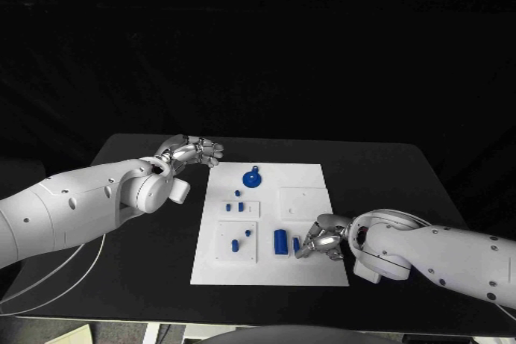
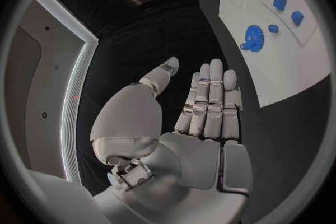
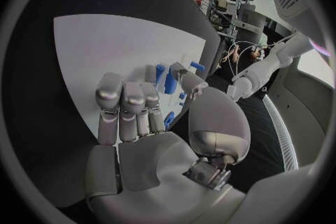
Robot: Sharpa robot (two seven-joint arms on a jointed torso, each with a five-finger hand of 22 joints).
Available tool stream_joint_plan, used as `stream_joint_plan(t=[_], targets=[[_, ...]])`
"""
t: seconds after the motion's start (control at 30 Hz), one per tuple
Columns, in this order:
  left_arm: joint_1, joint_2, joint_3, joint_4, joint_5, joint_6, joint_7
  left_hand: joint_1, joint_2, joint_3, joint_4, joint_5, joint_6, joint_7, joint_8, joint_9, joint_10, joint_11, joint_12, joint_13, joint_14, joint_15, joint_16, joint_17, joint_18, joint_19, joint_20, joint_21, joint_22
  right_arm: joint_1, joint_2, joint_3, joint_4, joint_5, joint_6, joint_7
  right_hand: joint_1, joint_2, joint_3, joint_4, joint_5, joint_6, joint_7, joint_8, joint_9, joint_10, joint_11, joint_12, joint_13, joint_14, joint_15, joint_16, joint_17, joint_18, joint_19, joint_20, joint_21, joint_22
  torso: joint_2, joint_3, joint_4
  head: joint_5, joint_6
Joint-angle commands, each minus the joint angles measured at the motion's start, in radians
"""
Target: Assemble the parts on the task board
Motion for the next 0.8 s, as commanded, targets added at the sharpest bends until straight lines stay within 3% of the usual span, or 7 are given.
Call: stream_joint_plan(t=[0.03,0.2,0.37,0.53,0.8], targets=[[0.001,0.002,0.001,0.002,0.005,0.015,0.007,-0.003,0.000,-0.002,0.005,0.005,-0.008,0.002,0.007,-0.001,0.004,0.001,0.001,-0.002,0.004,0.000,-0.006,0.001,0.014,0.006,0.001,-0.005,0.001,-0.001,0.000,0.000,0.003,0.004,0.040,0.031,0.006,0.016,-0.003,-0.014,0.000,-0.003,-0.002,-0.002,0.001,0.005,-0.001,0.002,0.002,0.000,-0.008,-0.004,0.002,0.086,-0.003,-0.001,-0.002,0.008,0.000,0.0001,-0.0005,-0.001,0.000],[0.001,0.003,0.001,0.002,0.005,0.015,0.008,-0.003,0.000,-0.002,0.005,0.005,-0.008,0.002,0.007,-0.001,0.004,0.001,0.001,-0.002,0.004,0.000,-0.006,0.002,0.014,0.006,0.001,-0.005,0.001,-0.001,0.003,0.000,0.004,-0.015,0.039,0.023,0.016,0.033,-0.005,-0.032,0.001,-0.001,-0.002,-0.003,0.000,0.007,-0.001,0.003,0.003,0.000,-0.007,-0.004,0.002,0.086,-0.004,0.001,-0.002,0.008,0.001,0.0002,0.0003,-0.002,0.000],[0.001,0.003,0.001,0.002,0.005,0.015,0.008,-0.003,0.000,-0.002,0.005,0.005,-0.008,0.002,0.007,-0.002,0.004,0.001,0.001,-0.002,0.004,0.000,-0.007,0.002,0.014,0.006,0.001,-0.005,0.002,-0.001,0.004,0.000,0.002,-0.023,0.026,0.003,0.039,0.076,0.013,-0.052,-0.001,0.003,-0.003,-0.005,-0.002,0.011,-0.001,0.004,0.004,0.001,-0.007,-0.005,0.002,0.086,-0.004,0.003,-0.003,0.008,0.001,-0.0008,0.0007,-0.002,-0.001],[0.001,0.002,0.001,0.002,0.005,0.015,0.007,-0.003,0.000,-0.002,0.005,0.005,-0.008,0.002,0.007,-0.002,0.004,0.001,0.001,-0.002,0.004,0.000,-0.007,0.003,0.014,0.006,0.001,-0.005,0.002,-0.001,0.005,0.000,0.002,-0.025,0.026,0.001,0.055,0.105,0.036,-0.072,-0.001,0.006,-0.002,-0.007,-0.005,0.013,-0.001,0.004,0.005,0.001,-0.007,-0.006,0.002,0.086,-0.005,0.007,-0.003,0.009,0.000,-0.0012,0.0006,-0.005,-0.002],[0.001,0.002,0.001,0.003,0.005,0.018,0.003,-0.004,0.000,-0.002,0.005,0.004,-0.008,0.002,0.007,-0.002,0.004,0.001,0.001,-0.002,0.004,0.000,-0.008,0.003,0.014,0.006,0.001,-0.006,0.002,-0.002,0.010,0.000,-0.001,-0.025,0.013,-0.007,0.042,0.125,0.058,-0.071,-0.003,0.011,-0.003,-0.007,-0.007,0.017,-0.001,0.006,0.007,0.002,-0.006,-0.006,0.002,0.086,-0.003,0.013,-0.003,0.010,0.000,-0.0011,0.0008,-0.003,-0.002]])
